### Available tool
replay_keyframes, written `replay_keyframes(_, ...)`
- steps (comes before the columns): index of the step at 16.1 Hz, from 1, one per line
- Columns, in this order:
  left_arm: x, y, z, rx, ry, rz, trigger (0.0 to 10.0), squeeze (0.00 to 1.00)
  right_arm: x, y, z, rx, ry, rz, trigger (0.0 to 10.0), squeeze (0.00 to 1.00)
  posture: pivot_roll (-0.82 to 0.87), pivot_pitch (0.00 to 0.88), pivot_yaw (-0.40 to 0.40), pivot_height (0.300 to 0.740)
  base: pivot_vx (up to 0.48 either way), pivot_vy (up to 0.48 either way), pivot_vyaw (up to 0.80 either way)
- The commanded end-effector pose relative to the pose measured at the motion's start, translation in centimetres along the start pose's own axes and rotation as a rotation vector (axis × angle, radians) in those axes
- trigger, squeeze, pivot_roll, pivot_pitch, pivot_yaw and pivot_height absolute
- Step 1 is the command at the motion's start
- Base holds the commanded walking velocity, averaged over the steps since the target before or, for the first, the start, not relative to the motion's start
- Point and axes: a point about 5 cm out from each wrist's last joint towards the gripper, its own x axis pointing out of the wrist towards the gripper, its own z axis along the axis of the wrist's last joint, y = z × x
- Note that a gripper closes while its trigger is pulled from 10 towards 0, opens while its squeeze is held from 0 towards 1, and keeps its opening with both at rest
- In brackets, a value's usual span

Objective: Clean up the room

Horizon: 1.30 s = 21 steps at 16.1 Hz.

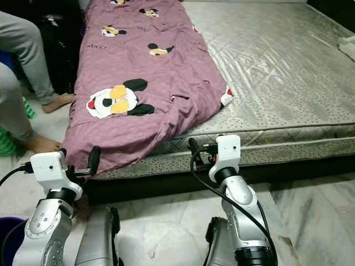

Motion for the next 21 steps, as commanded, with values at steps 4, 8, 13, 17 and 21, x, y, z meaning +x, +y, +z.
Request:
replay_keyframes(4,0.01,-0.08,0.06,0.005,-0.010,-0.006,10.0,0.00,-0.02,-0.10,0.16,-0.006,-0.009,-0.003,10.0,0.00,-0.09,0.072,-0.040,0.518,0.265,0.000,0.00)
replay_keyframes(8,0.04,-0.21,0.08,0.004,-0.012,-0.012,10.0,0.00,0.20,-0.16,0.17,-0.011,-0.011,-0.002,10.0,0.00,-0.08,0.073,-0.038,0.518,0.297,0.000,0.21)
replay_keyframes(13,0.09,-0.25,0.07,0.004,-0.011,-0.012,10.0,0.00,0.29,-0.24,0.09,-0.007,-0.011,-0.005,10.0,0.00,-0.08,0.077,-0.038,0.518,0.300,0.000,0.08)
replay_keyframes(17,0.16,-0.28,0.05,0.003,-0.011,-0.015,10.0,0.00,0.35,-0.22,0.08,-0.010,-0.012,-0.004,10.0,0.00,-0.08,0.077,-0.038,0.518,0.301,0.000,0.00)
replay_keyframes(21,0.19,-0.35,0.00,0.001,-0.010,-0.015,10.0,0.00,0.37,-0.27,0.03,-0.007,-0.013,-0.007,10.0,0.00,-0.09,0.077,-0.037,0.518,0.300,0.000,0.00)
